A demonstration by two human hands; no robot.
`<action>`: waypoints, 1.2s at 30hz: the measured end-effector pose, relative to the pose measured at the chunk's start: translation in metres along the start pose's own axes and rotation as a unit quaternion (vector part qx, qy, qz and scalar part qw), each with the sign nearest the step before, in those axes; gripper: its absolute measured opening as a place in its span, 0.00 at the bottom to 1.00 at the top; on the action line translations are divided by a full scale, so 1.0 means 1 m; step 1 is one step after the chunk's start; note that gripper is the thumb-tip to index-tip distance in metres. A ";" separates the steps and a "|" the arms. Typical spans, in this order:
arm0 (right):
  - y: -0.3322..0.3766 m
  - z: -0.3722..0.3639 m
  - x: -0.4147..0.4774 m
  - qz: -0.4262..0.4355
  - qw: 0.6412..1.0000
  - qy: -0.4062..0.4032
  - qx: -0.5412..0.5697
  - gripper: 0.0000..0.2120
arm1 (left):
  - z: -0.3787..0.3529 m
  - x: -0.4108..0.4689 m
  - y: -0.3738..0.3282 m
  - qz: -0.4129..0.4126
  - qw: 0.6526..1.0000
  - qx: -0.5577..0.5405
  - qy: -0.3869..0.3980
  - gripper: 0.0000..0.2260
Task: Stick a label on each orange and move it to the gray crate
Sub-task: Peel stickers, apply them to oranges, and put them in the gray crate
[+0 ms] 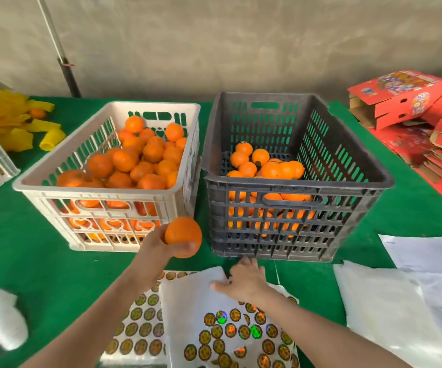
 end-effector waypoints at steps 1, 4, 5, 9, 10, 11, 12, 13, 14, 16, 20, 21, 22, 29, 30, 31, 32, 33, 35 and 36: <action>0.004 -0.001 0.000 0.005 1.000 -0.009 0.001 0.33 | -0.001 0.002 0.007 0.011 1.000 -0.009 -0.001 0.40; 0.013 0.010 -0.004 0.032 0.995 -0.076 0.056 0.18 | -0.007 0.005 0.018 0.027 1.000 -0.009 0.010 0.38; 0.014 0.017 -0.007 0.047 0.989 -0.093 0.101 0.13 | -0.009 0.007 0.019 0.033 0.999 -0.001 0.021 0.37; 0.016 0.048 -0.018 0.135 0.934 -0.067 0.323 0.11 | -0.025 0.010 0.017 0.050 0.991 0.040 0.114 0.32; 0.017 0.058 -0.024 0.152 0.924 -0.065 0.344 0.15 | -0.029 0.012 0.015 0.047 0.988 0.053 0.137 0.33; 0.018 0.067 -0.029 0.168 0.916 -0.063 0.359 0.16 | -0.032 0.013 0.012 0.042 0.985 0.067 0.153 0.34; 0.018 0.074 -0.034 0.179 0.909 -0.058 0.371 0.15 | -0.034 0.014 0.009 0.036 0.983 0.074 0.162 0.35; 0.016 0.080 -0.039 0.188 0.902 -0.048 0.387 0.13 | -0.035 0.016 0.007 0.027 0.983 0.076 0.167 0.35; 0.014 0.085 -0.045 0.195 0.894 -0.031 0.401 0.12 | -0.036 0.016 0.004 0.017 0.983 0.072 0.169 0.34; 0.005 0.090 -0.056 0.199 0.885 0.006 0.420 0.08 | -0.033 0.017 0.003 0.002 0.985 0.040 0.168 0.32; -0.022 0.087 -0.072 0.188 0.873 0.047 0.447 0.05 | -0.018 0.018 0.012 -0.006 0.989 -0.048 0.139 0.34; -0.027 0.083 -0.074 0.189 0.868 0.057 0.456 0.07 | -0.016 0.018 0.017 0.001 0.988 -0.059 0.140 0.33; -0.030 0.081 -0.076 0.194 0.863 0.062 0.463 0.08 | -0.015 0.018 0.020 0.010 0.988 -0.069 0.139 0.32; -0.027 0.083 -0.075 0.214 0.865 0.014 0.453 0.11 | -0.010 0.015 0.035 0.051 0.988 -0.077 0.120 0.38; -0.027 0.083 -0.075 0.215 0.866 0.011 0.452 0.10 | -0.008 0.015 0.037 0.056 0.989 -0.076 0.114 0.40; -0.027 0.084 -0.074 0.215 0.866 0.005 0.451 0.09 | -0.005 0.014 0.039 0.061 0.989 -0.077 0.106 0.42; -0.028 0.085 -0.074 0.214 0.867 -0.002 0.449 0.09 | -0.003 0.014 0.040 0.065 0.990 -0.078 0.098 0.44; -0.027 0.085 -0.075 0.214 0.869 -0.007 0.446 0.09 | -0.001 0.013 0.041 0.067 0.990 -0.078 0.091 0.46; -0.026 0.084 -0.076 0.213 0.872 -0.003 0.442 0.10 | 0.000 0.013 0.043 0.073 0.991 -0.068 0.085 0.47; -0.025 0.081 -0.076 0.215 0.870 0.006 0.444 0.10 | -0.001 0.013 0.043 0.076 0.991 -0.059 0.093 0.45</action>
Point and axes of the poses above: each hand's wrist, its own x-axis towards the middle knuckle, its own z-axis out of the back of the hand, y = z × x, the point moved 10 cm from there along x, towards the middle knuckle, and after that the axes turned 12 degrees about y, right-handed, at the moved point
